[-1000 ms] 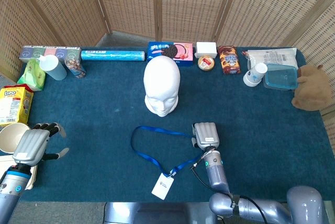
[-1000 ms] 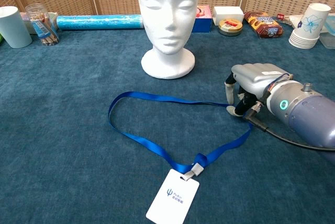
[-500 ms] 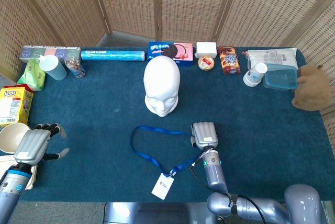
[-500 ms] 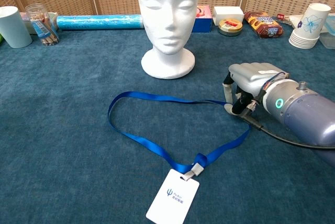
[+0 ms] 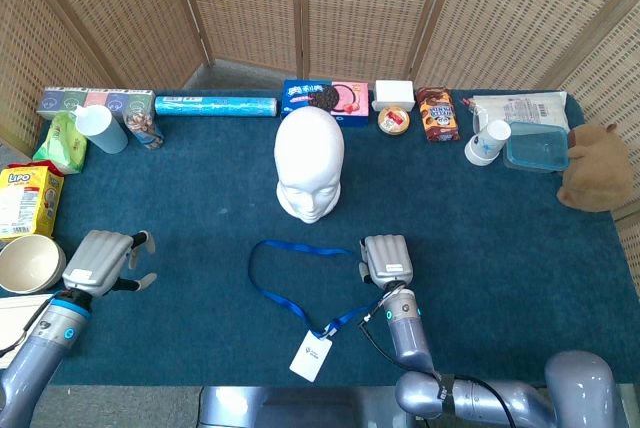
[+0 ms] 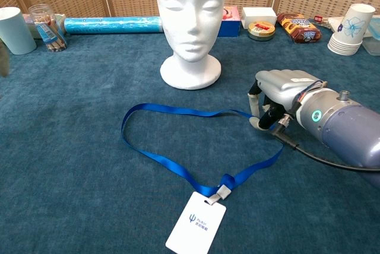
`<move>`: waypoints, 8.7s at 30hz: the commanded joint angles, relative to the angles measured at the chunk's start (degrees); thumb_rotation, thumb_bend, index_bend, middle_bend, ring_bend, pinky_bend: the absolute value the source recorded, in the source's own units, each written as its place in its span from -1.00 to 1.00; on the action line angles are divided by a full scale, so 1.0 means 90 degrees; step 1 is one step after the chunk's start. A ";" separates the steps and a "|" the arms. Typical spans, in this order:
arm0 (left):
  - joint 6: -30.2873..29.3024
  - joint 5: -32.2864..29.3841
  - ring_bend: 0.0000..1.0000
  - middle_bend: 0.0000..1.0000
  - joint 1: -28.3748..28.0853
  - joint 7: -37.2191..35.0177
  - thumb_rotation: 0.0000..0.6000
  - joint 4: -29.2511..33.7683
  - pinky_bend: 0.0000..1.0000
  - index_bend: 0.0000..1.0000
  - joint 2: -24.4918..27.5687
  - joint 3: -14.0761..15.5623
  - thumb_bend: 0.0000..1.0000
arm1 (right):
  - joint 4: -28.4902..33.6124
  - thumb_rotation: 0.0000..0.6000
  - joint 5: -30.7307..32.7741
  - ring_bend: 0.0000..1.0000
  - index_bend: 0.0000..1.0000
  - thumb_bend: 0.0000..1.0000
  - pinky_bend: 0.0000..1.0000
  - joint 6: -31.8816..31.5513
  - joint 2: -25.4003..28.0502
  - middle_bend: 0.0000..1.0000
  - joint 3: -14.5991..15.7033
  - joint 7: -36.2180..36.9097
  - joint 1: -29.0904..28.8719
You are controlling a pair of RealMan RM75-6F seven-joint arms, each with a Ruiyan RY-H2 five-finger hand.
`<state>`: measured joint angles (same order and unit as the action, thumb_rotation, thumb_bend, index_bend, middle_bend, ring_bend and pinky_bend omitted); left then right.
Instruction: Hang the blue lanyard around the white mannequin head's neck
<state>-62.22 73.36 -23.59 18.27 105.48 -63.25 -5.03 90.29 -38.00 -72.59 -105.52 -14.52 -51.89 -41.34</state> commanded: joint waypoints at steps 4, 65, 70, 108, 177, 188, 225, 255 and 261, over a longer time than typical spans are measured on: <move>0.0597 -0.0692 1.00 0.98 -0.0717 0.0906 0.72 0.0079 0.86 -0.08 -0.0429 -0.0258 -0.57 | 0.0128 0.81 -0.0047 1.00 0.17 -0.07 1.00 -0.0005 0.0061 0.84 0.0032 0.0068 -0.0001; 0.0010 -0.5626 1.00 1.00 -0.3440 0.3377 0.70 -0.1648 1.00 -0.05 -0.3618 -0.0655 -0.45 | 0.0033 1.00 0.0156 1.00 0.19 -0.06 1.00 0.0395 0.0301 0.86 0.0227 0.0647 -0.0015; -0.0135 -0.5660 1.00 1.00 -0.3494 0.3475 0.71 -0.1703 1.00 -0.03 -0.3682 -0.0622 -0.45 | 0.0057 0.99 0.0136 1.00 0.19 -0.06 1.00 0.0403 0.0324 0.86 0.0221 0.0701 -0.0018; -0.0339 -0.5883 1.00 1.00 -0.3592 0.3831 0.72 -0.1876 1.00 0.17 -0.3902 -0.0615 -0.37 | 0.0211 1.00 0.0299 1.00 0.20 -0.05 1.00 0.0462 0.0509 0.87 0.0211 0.0995 0.0039; -0.1589 -0.2423 1.00 1.00 -0.1680 0.0598 0.73 0.0384 1.00 0.33 -0.1825 -0.0547 -0.12 | 0.3966 1.00 -0.2547 1.00 0.26 -0.03 1.00 -0.0473 0.2604 0.92 0.0499 0.2186 0.0769; -0.1906 -0.1638 1.00 1.00 -0.1308 -0.0076 0.73 0.1082 1.00 0.33 -0.0948 -0.1024 -0.12 | 0.4840 1.00 -0.2841 1.00 0.27 -0.03 1.00 -0.0313 0.3705 0.92 0.0123 0.2892 0.0896; -0.1198 -0.2919 1.00 1.00 -0.2183 0.0180 0.74 0.0934 1.00 0.33 -0.0412 -0.2393 -0.12 | 0.4355 1.00 -0.0734 1.00 0.28 -0.03 1.00 0.0618 0.4624 0.93 -0.1544 0.3937 -0.0566; 0.0118 -0.4999 1.00 1.00 -0.3552 0.0104 0.74 -0.1472 1.00 0.33 -0.1290 -0.2902 -0.12 | 0.1979 1.00 0.1902 1.00 0.28 -0.02 1.00 0.1567 0.4686 0.93 -0.2288 0.3830 -0.2328; 0.0208 -0.5277 1.00 1.00 -0.3723 0.0146 0.74 -0.1810 1.00 0.33 -0.1430 -0.2908 -0.12 | 0.1526 1.00 0.2251 1.00 0.28 -0.02 1.00 0.1807 0.4714 0.93 -0.2250 0.3890 -0.2445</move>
<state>-60.63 26.57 -56.57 19.41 90.07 -75.65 -31.20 105.47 -18.99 -57.33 -63.19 -34.97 -17.12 -62.84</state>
